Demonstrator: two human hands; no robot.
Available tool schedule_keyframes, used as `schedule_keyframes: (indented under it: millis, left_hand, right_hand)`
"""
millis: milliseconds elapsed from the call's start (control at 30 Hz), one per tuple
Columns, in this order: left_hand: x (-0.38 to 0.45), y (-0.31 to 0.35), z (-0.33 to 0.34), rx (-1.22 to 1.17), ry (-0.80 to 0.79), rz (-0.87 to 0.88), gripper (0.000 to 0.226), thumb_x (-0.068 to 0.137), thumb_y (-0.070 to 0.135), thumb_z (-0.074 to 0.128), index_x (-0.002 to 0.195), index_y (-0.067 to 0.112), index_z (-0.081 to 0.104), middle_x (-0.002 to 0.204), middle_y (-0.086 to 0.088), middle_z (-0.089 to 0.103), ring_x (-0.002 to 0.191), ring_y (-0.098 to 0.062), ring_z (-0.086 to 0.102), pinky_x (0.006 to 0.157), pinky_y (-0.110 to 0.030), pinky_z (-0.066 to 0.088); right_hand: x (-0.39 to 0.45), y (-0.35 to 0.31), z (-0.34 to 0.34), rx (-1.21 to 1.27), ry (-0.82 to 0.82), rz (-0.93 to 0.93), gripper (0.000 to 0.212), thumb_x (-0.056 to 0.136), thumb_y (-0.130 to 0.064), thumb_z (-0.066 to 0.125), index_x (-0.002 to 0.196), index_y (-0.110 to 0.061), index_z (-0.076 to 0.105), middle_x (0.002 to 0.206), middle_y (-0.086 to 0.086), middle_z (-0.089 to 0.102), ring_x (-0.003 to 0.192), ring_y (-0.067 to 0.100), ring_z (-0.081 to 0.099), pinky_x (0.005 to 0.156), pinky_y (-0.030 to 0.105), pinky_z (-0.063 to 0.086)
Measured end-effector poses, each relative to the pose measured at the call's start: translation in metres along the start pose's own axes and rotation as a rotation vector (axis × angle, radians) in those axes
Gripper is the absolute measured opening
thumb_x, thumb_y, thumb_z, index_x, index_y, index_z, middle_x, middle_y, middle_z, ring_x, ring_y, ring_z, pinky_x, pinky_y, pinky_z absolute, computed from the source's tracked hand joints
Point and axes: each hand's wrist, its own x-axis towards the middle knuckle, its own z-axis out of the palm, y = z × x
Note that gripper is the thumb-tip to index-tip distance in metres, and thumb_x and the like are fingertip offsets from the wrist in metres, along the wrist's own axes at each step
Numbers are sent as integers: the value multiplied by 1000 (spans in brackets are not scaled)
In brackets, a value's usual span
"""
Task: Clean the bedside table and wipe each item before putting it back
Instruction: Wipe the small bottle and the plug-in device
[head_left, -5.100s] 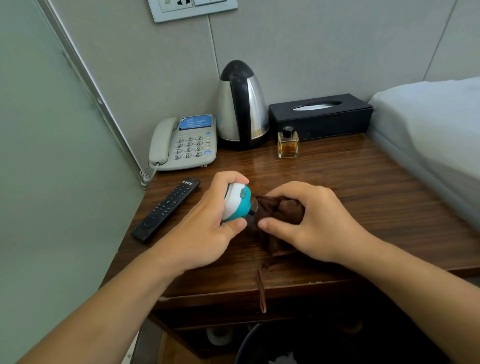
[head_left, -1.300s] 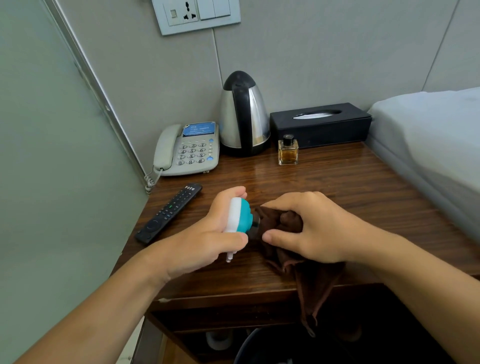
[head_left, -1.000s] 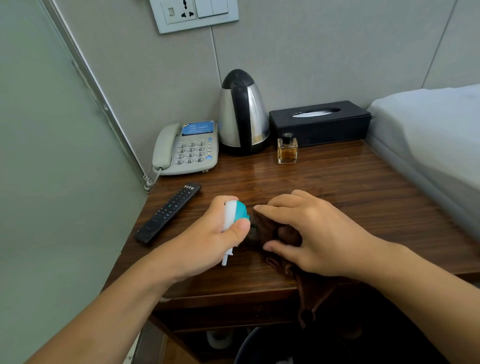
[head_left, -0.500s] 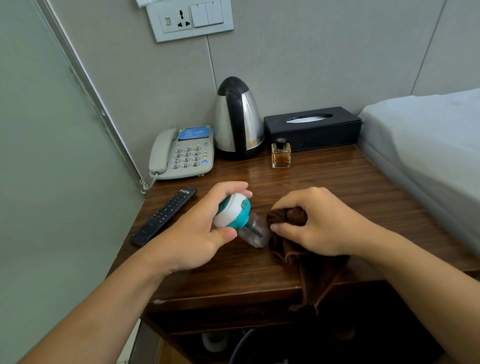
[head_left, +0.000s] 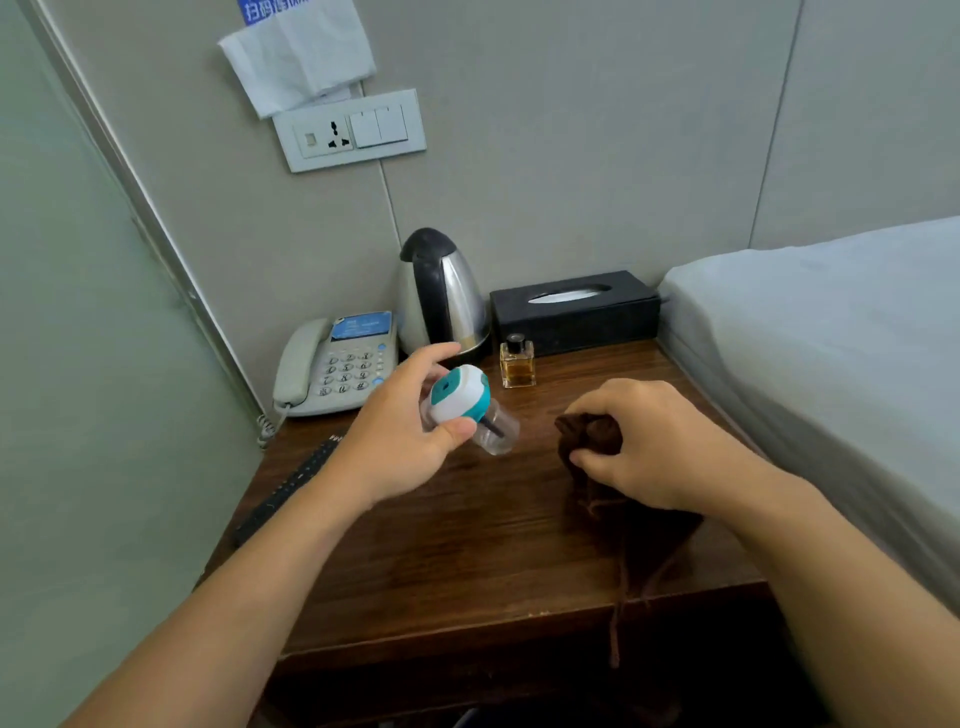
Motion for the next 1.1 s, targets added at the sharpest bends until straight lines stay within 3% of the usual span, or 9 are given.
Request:
schedule_keyframes:
  millis: [133, 300, 467, 567, 667, 800, 900, 1000, 1100]
  left_hand:
    - [59, 30, 23, 59, 7, 85, 76, 90, 25, 79, 152, 34, 37, 127, 13, 53, 116, -8, 54, 95, -28, 45]
    - [135, 44, 70, 161, -49, 103, 64, 90, 29, 79, 144, 32, 44, 140, 1, 57, 126, -18, 55, 96, -29, 45]
    - [174, 36, 104, 312, -124, 92, 56, 90, 30, 78, 139, 27, 51, 139, -3, 58, 114, -17, 54, 98, -33, 46]
    - [181, 30, 115, 329, -99, 90, 56, 91, 29, 77, 141, 24, 51, 138, -5, 58, 121, -23, 55, 98, -33, 44]
    - [184, 28, 121, 353, -73, 116, 58, 91, 27, 77, 142, 23, 51, 140, -5, 58, 127, -25, 54, 105, -38, 45]
    - [180, 27, 120, 489, -58, 185, 64, 92, 35, 75, 148, 22, 46, 147, -6, 54, 133, -30, 48, 112, -46, 38]
    - [168, 31, 107, 464, -10, 206, 70, 94, 38, 72, 154, 22, 40, 154, -3, 45, 141, -27, 39, 116, -46, 33]
    - [141, 36, 80, 366, 82, 239, 57, 99, 36, 66, 151, 23, 45, 153, 1, 47, 143, -20, 38, 117, -38, 30]
    - [97, 37, 47, 304, 155, 233, 47, 100, 32, 64, 145, 23, 52, 149, 5, 50, 142, -16, 38, 114, -32, 26]
  right_hand:
    - [2, 11, -5, -16, 5, 13, 37, 86, -38, 77, 122, -38, 69, 114, -12, 62, 109, 13, 57, 95, 30, 50]
    - [10, 26, -11, 47, -17, 92, 51, 86, -37, 78, 134, -35, 62, 125, -9, 62, 110, 11, 58, 95, 26, 52]
    - [15, 43, -9, 32, -26, 141, 60, 85, -39, 79, 140, -31, 55, 129, -8, 60, 111, 11, 57, 93, 24, 52]
    - [17, 45, -11, 88, 8, 173, 66, 82, -40, 83, 135, -31, 44, 123, -10, 51, 102, 10, 56, 83, 19, 51]
    - [18, 45, -10, 136, 72, 162, 62, 78, -40, 87, 116, -34, 38, 110, -12, 45, 94, 8, 52, 69, 15, 42]
    - [19, 42, -5, 125, 47, 96, 52, 78, -41, 86, 111, -34, 46, 108, -14, 50, 94, 6, 52, 71, 15, 41]
    - [21, 39, 0, 141, 45, 58, 49, 77, -45, 86, 115, -33, 58, 112, -13, 60, 100, 6, 57, 83, 22, 51]
    - [20, 38, 11, 168, 7, 20, 47, 78, -54, 82, 120, -36, 69, 112, -17, 68, 103, 4, 61, 93, 31, 55]
    - [13, 36, 29, 6, -143, 42, 53, 88, -66, 65, 135, -44, 58, 127, -12, 62, 118, 20, 53, 102, 48, 49]
